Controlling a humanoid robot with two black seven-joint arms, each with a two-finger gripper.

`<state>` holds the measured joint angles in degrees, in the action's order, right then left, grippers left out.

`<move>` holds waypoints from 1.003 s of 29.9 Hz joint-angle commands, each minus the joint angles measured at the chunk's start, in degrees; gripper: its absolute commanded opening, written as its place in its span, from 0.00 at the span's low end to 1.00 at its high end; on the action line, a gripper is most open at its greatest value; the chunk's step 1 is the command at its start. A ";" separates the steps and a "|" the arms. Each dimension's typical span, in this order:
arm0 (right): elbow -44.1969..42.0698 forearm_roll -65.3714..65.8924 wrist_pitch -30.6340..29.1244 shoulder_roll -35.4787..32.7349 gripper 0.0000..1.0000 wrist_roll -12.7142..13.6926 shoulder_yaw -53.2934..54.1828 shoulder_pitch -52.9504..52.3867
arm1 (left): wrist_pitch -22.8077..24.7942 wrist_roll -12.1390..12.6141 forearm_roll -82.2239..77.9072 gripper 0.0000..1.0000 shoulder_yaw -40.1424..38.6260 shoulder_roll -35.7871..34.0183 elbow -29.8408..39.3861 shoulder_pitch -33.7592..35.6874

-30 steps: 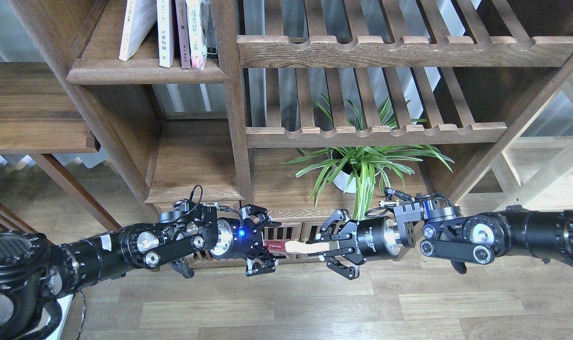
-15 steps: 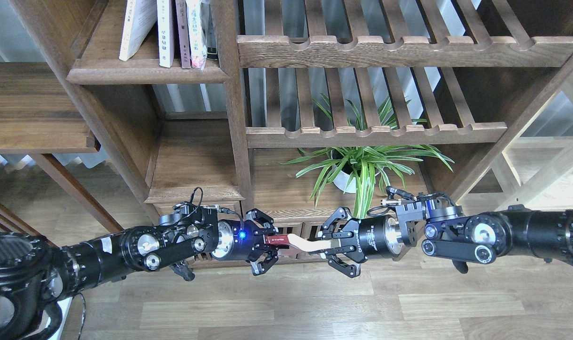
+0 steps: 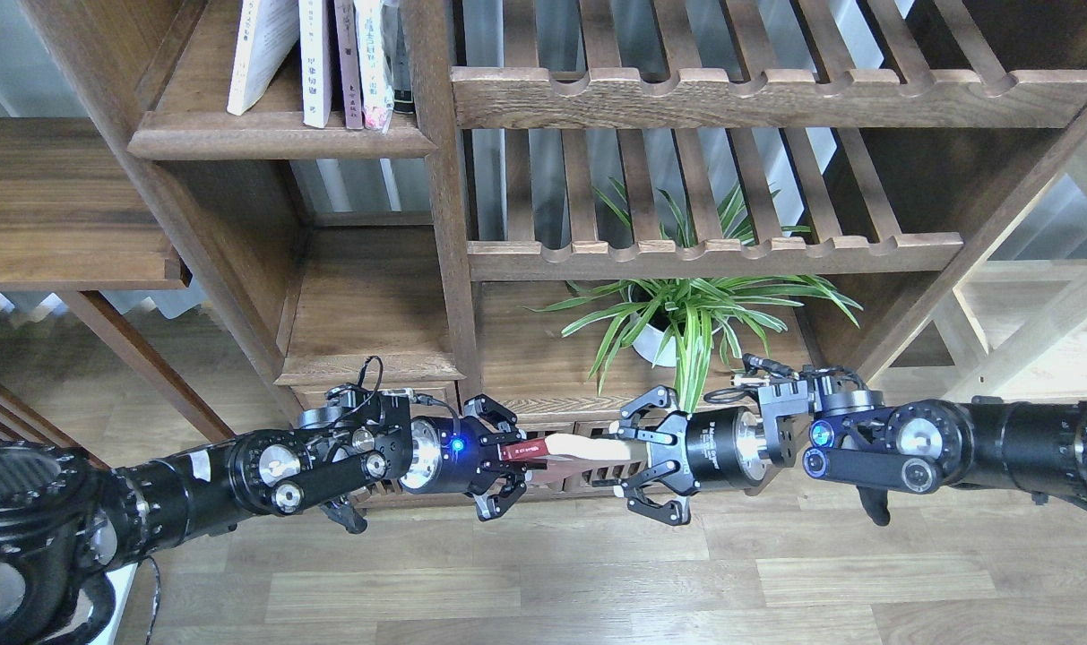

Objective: Organize books on shelf

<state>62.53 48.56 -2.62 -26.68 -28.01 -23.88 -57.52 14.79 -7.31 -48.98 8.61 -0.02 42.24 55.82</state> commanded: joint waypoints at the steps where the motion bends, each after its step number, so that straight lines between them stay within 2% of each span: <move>1: -2.14 -0.66 -1.16 -1.44 1.00 0.01 0.68 2.67 | 0.41 -0.07 0.03 0.00 -0.52 0.02 0.03 -0.01; 13: -12.87 -0.74 -2.39 -13.21 1.00 0.01 4.01 10.40 | 0.32 0.46 0.20 0.00 -3.42 0.02 3.19 -0.63; 20: -16.03 -1.09 -1.95 -19.90 1.00 0.01 4.63 15.59 | 2.78 1.34 2.48 0.00 -6.76 -0.41 8.55 1.57; 25: -24.28 -2.33 -1.86 -19.82 1.00 0.01 4.63 19.89 | 4.27 1.07 2.66 0.00 -9.40 -8.48 15.57 2.71; 30: -28.25 -2.24 -1.69 -19.73 1.00 0.01 4.54 22.98 | 5.33 1.25 2.66 0.00 -12.56 -17.19 23.48 2.89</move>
<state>36.26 46.27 -4.45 -46.50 -28.01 -19.27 -36.06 19.59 -6.12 -46.33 -2.27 -12.47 61.41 58.53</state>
